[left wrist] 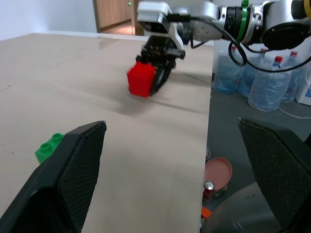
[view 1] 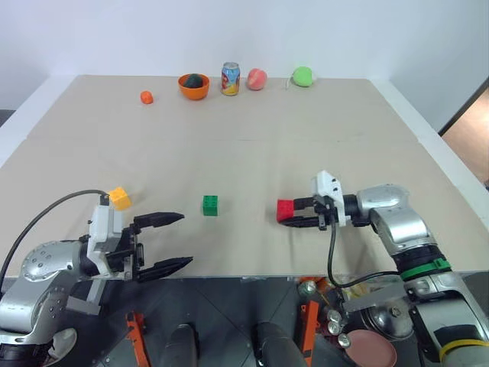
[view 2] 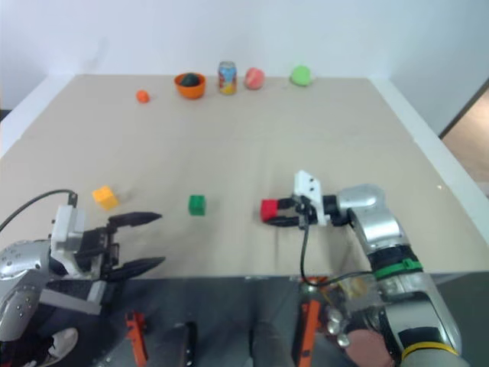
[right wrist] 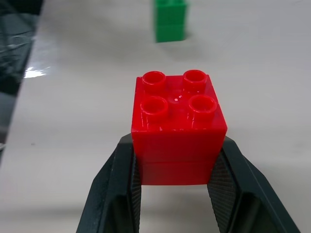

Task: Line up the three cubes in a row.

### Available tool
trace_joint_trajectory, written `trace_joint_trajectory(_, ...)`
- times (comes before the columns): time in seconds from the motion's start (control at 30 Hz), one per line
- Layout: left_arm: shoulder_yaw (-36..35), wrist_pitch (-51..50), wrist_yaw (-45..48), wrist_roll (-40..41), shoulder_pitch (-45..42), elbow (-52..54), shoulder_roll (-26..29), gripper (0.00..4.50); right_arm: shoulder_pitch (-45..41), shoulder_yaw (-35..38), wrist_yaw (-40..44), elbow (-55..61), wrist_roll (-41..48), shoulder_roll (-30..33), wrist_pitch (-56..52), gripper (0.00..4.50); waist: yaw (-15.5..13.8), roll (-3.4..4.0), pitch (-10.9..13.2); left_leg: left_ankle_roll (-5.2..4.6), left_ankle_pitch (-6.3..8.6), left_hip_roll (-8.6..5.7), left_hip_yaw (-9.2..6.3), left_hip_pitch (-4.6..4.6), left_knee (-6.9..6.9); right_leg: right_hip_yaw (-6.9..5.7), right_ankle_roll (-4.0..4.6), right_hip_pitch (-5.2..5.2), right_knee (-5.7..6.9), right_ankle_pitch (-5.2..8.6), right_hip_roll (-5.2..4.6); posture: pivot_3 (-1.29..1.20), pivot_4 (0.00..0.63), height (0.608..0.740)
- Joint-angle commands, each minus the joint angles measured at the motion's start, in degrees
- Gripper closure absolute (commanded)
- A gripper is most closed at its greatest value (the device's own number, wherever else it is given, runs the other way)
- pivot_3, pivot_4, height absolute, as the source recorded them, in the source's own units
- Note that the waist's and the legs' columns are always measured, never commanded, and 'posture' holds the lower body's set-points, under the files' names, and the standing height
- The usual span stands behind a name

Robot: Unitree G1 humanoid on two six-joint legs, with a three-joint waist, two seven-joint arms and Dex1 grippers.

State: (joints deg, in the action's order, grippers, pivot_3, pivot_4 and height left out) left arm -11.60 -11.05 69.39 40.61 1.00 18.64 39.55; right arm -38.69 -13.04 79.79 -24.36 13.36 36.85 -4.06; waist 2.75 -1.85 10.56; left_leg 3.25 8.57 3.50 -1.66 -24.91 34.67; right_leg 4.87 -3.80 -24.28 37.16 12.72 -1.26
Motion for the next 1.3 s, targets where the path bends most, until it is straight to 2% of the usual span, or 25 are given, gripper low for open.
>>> trace_joint_trajectory(0.03, -2.1, 0.0, 0.6, 1.2, 0.8, 1.9, 1.2, 0.0, -2.7, -0.3, 2.3, -2.8, -1.7, -0.8, 3.2, 3.25, 0.0, 0.0, 0.0, 0.0, 0.0, 0.0, 0.01, 0.01, 0.0, 0.0, 0.02, 0.0, 0.0, -0.01, 0.0, 0.0, 0.15, 0.74)
trace_joint_trajectory(0.37, -3.2, 0.5, 1.1, -0.1, 0.8, -1.0, 1.5, 0.0, -7.3, 0.8, 4.4, -14.2, -5.2, -1.4, 9.4, 3.25, 0.0, 0.01, 0.0, 0.0, -0.01, 0.0, 0.02, 0.08, -0.01, 0.0, 0.07, 0.02, 0.02, -0.04, 0.0, 0.0, 0.15, 0.74)
trace_joint_trajectory(0.77, -2.0, 0.3, 0.4, -0.4, 0.6, -0.1, 1.0, 0.0, -6.9, -0.1, 3.9, -16.4, -7.7, -2.9, 12.0, 3.25, 0.0, 0.01, 0.0, 0.0, -0.01, 0.01, 0.04, 0.19, -0.02, 0.0, 0.08, 0.07, 0.06, -0.05, 0.0, 0.0, 0.15, 0.74)
trace_joint_trajectory(0.83, -1.9, 0.2, 0.1, -0.4, 0.7, 0.2, 0.9, 0.0, -7.5, -0.4, 3.3, -17.6, -8.7, -3.3, 12.6, 2.23, 0.0, 0.01, 0.0, 0.0, -0.01, 0.01, 0.04, 0.22, -0.02, 0.01, 0.1, 0.09, 0.06, -0.06, 0.0, 0.0, 0.15, 0.74)
trace_joint_trajectory(1.03, -1.9, -0.1, -0.5, -0.3, 1.0, 1.0, 0.8, 0.0, -9.5, 0.1, 3.2, -19.5, -9.6, -3.6, 13.0, 0.16, 0.0, 0.01, 0.0, 0.0, -0.01, 0.04, 0.07, 0.25, -0.03, 0.01, 0.12, 0.09, 0.09, -0.07, 0.01, 0.0, 0.15, 0.74)
trace_joint_trajectory(1.07, -1.9, -0.1, -0.6, -0.3, 1.1, 1.0, 0.9, 0.0, -9.6, 0.2, 3.7, -19.3, -9.5, -3.4, 12.7, 0.03, 0.0, 0.01, 0.0, 0.0, -0.01, 0.04, 0.07, 0.25, -0.03, 0.01, 0.12, 0.09, 0.09, -0.06, 0.01, 0.0, 0.15, 0.74)
trace_joint_trajectory(1.3, -1.7, -0.3, -0.7, -0.3, 0.8, 0.8, 0.9, 0.0, -9.3, 0.7, 8.9, -13.9, -8.3, 0.3, 10.7, 0.03, 0.0, 0.05, 0.0, 0.0, -0.01, 0.03, 0.07, 0.23, -0.07, 0.01, 0.11, 0.08, 0.09, -0.02, 0.01, 0.0, 0.15, 0.74)
